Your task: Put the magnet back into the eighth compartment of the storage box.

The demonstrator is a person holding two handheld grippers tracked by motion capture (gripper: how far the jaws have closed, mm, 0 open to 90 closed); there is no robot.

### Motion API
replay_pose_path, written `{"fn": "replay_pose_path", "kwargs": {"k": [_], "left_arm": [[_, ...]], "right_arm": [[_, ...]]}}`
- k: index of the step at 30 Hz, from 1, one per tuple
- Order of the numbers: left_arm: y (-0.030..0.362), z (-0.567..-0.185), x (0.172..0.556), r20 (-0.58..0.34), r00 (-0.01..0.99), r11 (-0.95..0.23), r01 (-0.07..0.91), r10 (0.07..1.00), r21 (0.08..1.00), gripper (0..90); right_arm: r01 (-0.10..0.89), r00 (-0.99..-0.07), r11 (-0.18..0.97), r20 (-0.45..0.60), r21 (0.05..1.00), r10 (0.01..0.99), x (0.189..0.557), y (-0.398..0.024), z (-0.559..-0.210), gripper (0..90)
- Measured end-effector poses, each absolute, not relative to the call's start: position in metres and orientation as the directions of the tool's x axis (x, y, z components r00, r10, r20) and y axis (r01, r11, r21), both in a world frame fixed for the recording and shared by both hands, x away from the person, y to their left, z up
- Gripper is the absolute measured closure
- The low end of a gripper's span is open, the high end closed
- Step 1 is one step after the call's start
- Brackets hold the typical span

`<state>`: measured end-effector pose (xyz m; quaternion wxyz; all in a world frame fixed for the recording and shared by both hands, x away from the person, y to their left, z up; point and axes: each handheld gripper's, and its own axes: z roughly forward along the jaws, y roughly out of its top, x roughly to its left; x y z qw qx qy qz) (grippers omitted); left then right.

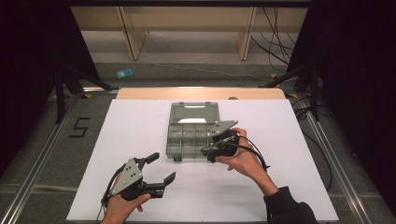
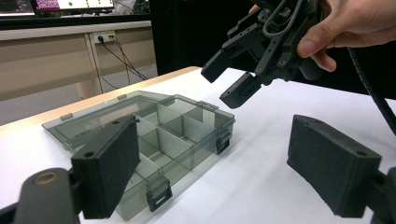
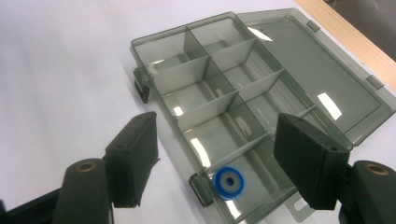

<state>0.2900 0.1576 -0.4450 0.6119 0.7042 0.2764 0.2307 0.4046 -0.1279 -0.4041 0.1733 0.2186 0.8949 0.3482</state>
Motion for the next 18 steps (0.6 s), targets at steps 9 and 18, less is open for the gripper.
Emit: {"fn": "replay_pose_path", "kwargs": {"k": [9, 18], "left_arm": [[0.1575, -0.4451, 0.29, -0.013, 0.74, -0.099, 0.107, 0.672, 0.989, 16.5], [0.1573, -0.4452, 0.2899, -0.014, 0.74, -0.099, 0.109, 0.672, 0.989, 16.5]], "right_arm": [[0.258, -0.853, 0.654, -0.15, 0.711, 0.5, 0.3978, -0.1261, -0.4005, 29.2], [0.258, -0.85, 0.621, -0.132, 0.74, 0.51, 0.3947, -0.1293, -0.4006, 27.6]]}}
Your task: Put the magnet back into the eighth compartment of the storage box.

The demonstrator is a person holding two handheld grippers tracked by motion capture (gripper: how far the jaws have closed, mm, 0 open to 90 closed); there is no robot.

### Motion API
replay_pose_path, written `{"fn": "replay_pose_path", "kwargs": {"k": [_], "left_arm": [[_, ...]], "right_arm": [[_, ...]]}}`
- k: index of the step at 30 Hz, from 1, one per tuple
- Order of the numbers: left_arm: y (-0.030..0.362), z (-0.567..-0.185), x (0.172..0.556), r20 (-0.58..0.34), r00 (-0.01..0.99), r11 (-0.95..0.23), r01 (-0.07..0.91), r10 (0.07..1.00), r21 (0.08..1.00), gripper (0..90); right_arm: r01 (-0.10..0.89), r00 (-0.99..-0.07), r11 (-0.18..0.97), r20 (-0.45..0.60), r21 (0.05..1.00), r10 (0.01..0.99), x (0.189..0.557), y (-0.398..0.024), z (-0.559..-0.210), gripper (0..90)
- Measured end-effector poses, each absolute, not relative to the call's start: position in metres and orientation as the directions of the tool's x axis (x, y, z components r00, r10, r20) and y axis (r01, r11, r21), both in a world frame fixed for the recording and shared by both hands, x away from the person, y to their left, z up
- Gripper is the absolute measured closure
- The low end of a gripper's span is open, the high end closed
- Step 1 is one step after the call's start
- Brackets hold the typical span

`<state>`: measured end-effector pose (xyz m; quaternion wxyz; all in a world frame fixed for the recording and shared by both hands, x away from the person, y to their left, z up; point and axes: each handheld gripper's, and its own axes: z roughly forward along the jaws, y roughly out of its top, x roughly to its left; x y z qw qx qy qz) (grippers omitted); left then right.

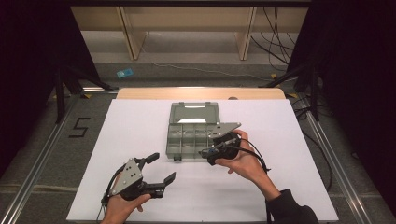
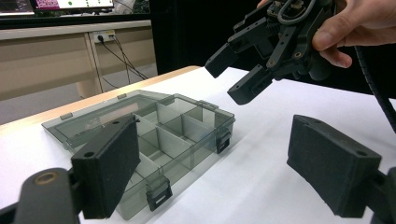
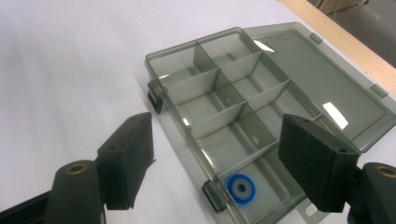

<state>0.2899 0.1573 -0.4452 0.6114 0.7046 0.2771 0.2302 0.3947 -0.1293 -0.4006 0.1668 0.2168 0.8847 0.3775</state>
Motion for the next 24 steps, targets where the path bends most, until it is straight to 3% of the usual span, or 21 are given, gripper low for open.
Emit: {"fn": "replay_pose_path", "kwargs": {"k": [24], "left_arm": [[0.157, -0.446, 0.291, -0.014, 0.744, -0.094, 0.102, 0.668, 0.99, 16.5]], "right_arm": [[0.276, -0.843, 0.558, -0.082, 0.783, 0.532, 0.384, -0.142, -0.403, 25.2]]}}
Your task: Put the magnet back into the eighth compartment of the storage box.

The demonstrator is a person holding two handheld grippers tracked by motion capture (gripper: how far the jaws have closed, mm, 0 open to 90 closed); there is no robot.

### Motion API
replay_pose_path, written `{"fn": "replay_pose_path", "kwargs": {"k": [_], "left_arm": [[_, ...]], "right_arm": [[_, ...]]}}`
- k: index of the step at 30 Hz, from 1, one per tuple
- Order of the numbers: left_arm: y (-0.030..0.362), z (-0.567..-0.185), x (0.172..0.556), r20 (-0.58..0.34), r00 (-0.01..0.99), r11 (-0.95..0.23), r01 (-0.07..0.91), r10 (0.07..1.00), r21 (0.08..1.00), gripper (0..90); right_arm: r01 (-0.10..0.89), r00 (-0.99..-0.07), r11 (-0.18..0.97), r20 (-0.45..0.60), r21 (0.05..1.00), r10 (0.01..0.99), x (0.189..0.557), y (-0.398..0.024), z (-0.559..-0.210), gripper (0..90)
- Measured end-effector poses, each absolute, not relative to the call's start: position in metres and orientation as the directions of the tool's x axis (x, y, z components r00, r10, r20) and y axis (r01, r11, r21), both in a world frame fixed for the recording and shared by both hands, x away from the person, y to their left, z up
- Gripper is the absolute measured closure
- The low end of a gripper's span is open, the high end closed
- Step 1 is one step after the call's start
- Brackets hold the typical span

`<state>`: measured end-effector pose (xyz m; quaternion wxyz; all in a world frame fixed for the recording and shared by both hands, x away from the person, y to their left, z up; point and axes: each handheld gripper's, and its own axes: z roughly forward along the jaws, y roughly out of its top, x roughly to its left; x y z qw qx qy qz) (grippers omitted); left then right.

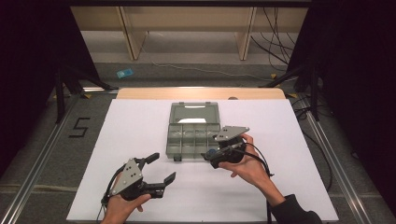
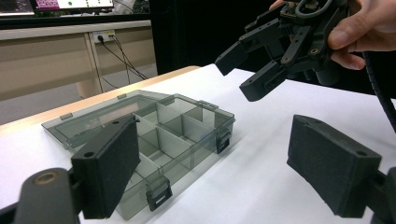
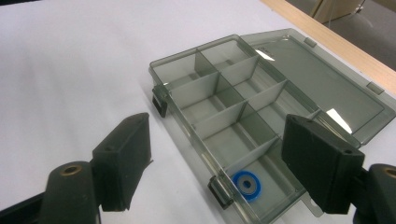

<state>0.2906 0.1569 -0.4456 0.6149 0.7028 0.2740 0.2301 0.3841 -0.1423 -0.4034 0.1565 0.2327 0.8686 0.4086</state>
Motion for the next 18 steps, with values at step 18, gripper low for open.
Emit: {"fn": "replay_pose_path", "kwargs": {"k": [18], "left_arm": [[0.157, -0.446, 0.291, -0.014, 0.745, -0.093, 0.102, 0.667, 0.99, 16.5]], "right_arm": [[0.276, -0.84, 0.465, -0.024, 0.841, 0.542, 0.369, -0.157, -0.41, 22.6]]}}
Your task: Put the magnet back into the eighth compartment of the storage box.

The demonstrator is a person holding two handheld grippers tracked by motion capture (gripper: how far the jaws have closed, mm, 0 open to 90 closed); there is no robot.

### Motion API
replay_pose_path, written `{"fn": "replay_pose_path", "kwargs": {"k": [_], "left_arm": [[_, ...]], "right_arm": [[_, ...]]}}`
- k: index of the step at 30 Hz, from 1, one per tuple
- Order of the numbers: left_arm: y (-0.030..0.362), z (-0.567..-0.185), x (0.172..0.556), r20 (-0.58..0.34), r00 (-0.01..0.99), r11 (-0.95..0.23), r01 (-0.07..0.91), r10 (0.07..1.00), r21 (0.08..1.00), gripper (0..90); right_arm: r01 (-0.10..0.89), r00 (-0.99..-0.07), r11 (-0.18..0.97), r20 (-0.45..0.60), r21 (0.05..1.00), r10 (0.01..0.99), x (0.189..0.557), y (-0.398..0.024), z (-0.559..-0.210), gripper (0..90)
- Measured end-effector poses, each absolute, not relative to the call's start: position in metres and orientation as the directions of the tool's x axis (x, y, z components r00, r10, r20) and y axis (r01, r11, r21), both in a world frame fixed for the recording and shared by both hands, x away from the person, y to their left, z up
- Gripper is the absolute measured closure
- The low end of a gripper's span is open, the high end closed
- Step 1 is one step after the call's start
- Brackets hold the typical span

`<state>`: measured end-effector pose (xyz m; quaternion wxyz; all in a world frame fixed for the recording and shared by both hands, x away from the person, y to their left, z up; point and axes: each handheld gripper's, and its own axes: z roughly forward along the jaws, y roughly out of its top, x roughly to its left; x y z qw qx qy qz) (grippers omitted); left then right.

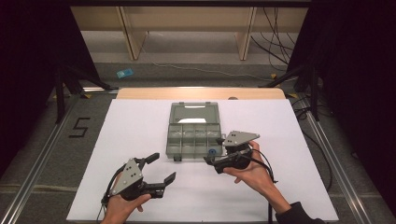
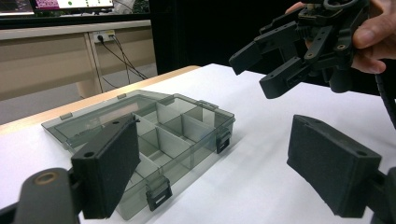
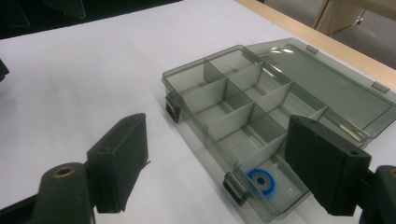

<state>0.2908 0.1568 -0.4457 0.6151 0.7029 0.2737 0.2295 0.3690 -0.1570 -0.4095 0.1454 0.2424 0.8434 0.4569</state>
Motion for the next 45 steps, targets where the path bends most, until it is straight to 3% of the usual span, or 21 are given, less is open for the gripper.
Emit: {"fn": "replay_pose_path", "kwargs": {"k": [28, 45], "left_arm": [[0.157, -0.445, 0.29, -0.015, 0.74, -0.101, 0.111, 0.672, 0.989, 16.5], [0.157, -0.445, 0.29, -0.014, 0.74, -0.102, 0.111, 0.673, 0.989, 16.5]], "right_arm": [[0.289, -0.819, 0.278, 0.086, 0.916, 0.567, 0.343, -0.191, -0.419, 18.0], [0.261, -0.795, 0.228, 0.074, 0.938, 0.602, 0.332, -0.203, -0.422, 16.4]]}}
